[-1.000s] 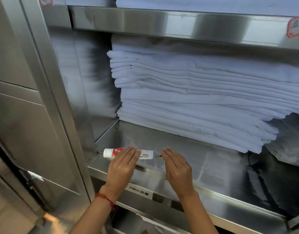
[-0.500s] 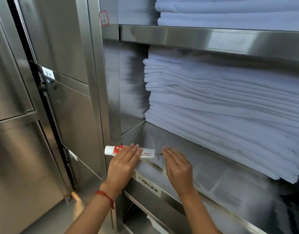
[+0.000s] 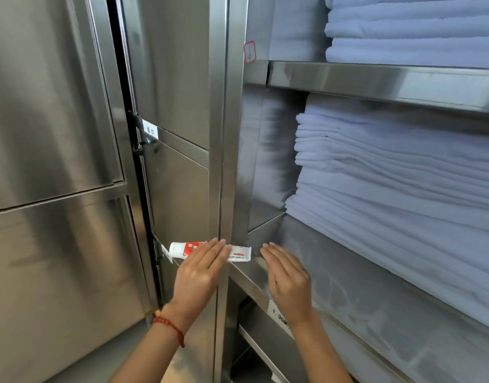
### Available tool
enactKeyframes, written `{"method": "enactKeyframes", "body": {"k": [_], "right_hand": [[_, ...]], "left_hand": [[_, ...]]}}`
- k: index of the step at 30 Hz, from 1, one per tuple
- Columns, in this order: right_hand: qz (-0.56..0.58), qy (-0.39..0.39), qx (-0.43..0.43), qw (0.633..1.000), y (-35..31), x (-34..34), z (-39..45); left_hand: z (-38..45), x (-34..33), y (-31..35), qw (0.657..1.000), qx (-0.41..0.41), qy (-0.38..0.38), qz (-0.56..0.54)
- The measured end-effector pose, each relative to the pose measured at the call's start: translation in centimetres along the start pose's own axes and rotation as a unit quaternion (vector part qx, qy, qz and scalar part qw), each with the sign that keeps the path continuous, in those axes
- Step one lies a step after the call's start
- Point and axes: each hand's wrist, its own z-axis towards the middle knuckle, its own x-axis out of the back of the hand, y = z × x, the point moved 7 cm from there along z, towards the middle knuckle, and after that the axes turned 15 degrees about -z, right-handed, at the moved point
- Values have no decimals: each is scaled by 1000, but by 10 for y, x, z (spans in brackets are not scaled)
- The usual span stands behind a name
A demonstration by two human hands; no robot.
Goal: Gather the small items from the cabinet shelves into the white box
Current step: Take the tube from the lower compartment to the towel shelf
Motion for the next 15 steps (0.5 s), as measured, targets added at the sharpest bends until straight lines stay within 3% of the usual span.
{"method": "enactKeyframes", "body": {"k": [15], "right_hand": [[113,29,43,992,-97,-54,45]], "left_hand": [[-36,80,-73,993,23,57,105]]}}
